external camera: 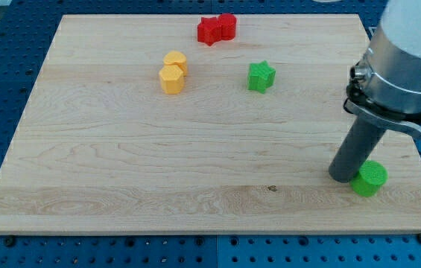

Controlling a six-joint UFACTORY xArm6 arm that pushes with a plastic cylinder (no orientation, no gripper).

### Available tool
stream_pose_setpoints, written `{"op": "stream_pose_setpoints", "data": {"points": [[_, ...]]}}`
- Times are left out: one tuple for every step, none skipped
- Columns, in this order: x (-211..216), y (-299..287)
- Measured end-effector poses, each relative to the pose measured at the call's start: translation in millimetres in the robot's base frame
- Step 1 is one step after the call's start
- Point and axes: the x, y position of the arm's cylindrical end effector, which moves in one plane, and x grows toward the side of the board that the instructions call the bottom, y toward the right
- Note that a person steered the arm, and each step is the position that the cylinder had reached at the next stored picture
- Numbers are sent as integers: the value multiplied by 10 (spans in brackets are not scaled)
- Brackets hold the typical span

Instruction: Push the green circle towards bottom right corner

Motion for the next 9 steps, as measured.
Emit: {"op": "stream_pose_setpoints", "data": {"points": [[0,102],[0,257],[0,322],[-140,322],[-277,390],[-121,572],[-111,575],[-15,574],[-10,574]]}}
